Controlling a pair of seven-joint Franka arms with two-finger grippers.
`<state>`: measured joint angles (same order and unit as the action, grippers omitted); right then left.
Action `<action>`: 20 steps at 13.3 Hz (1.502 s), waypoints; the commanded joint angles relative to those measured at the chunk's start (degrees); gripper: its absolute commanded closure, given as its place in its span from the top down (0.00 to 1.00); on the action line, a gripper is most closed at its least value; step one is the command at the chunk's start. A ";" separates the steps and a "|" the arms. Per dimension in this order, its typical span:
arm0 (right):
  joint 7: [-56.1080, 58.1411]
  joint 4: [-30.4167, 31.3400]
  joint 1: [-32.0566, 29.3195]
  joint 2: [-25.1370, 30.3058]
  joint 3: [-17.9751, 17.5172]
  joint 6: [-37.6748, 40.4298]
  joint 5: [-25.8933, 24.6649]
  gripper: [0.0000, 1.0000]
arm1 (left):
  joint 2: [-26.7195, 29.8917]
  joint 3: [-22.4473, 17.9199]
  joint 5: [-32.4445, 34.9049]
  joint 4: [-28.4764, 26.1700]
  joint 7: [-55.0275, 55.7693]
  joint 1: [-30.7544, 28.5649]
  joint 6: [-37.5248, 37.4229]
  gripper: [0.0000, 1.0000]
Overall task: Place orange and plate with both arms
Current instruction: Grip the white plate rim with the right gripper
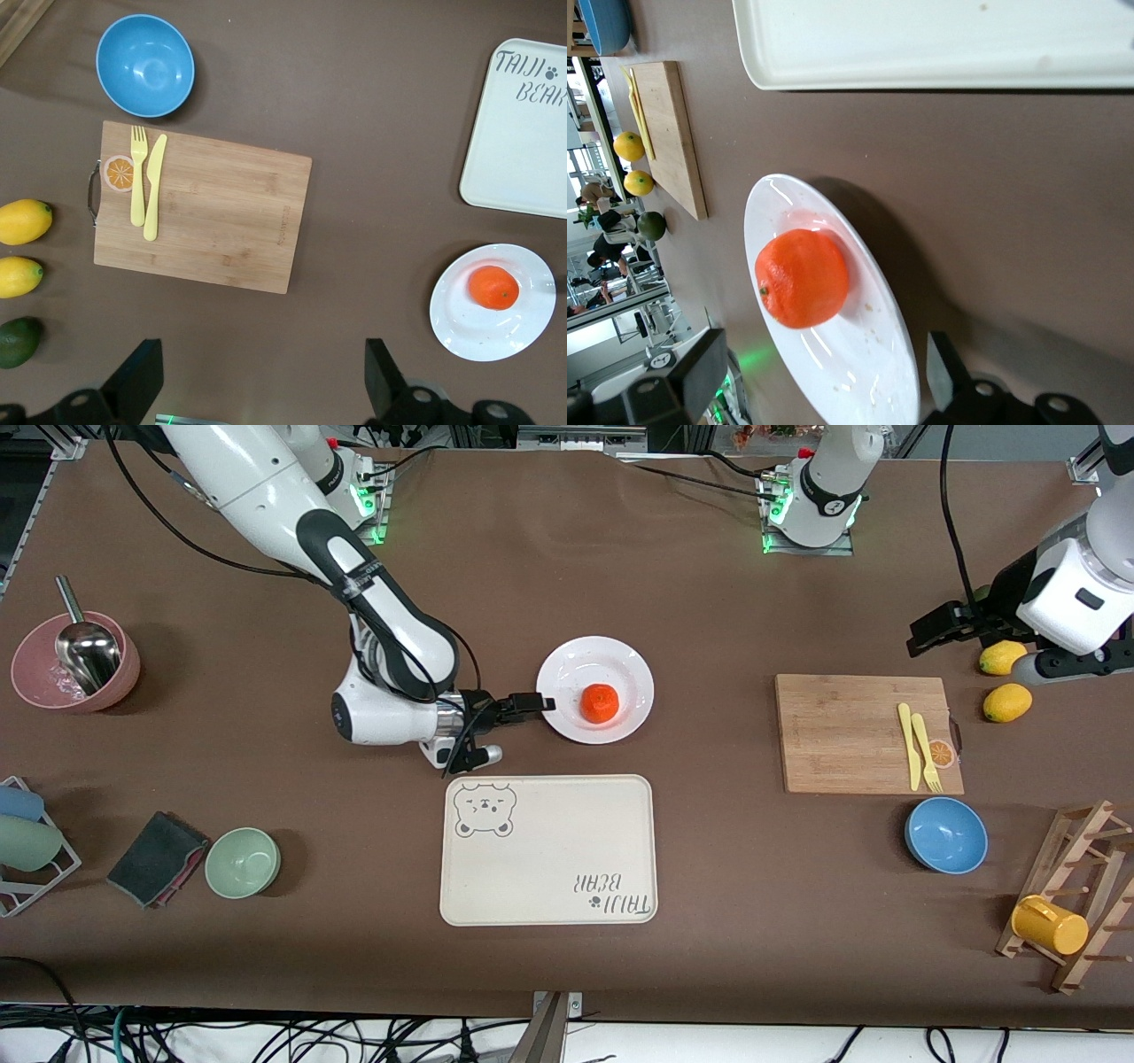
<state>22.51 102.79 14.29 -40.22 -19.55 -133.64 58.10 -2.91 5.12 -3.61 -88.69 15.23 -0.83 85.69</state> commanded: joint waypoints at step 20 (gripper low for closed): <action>8.34 -0.48 3.90 -6.01 -0.67 -4.97 1.40 0.00 | -0.25 0.15 0.35 1.85 -0.12 -1.90 -1.67 1.00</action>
<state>30.00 102.58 17.84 -45.76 -20.15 -137.89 59.01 -2.91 5.01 -3.61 -88.47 15.23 -2.31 85.46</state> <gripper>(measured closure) 0.930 0.000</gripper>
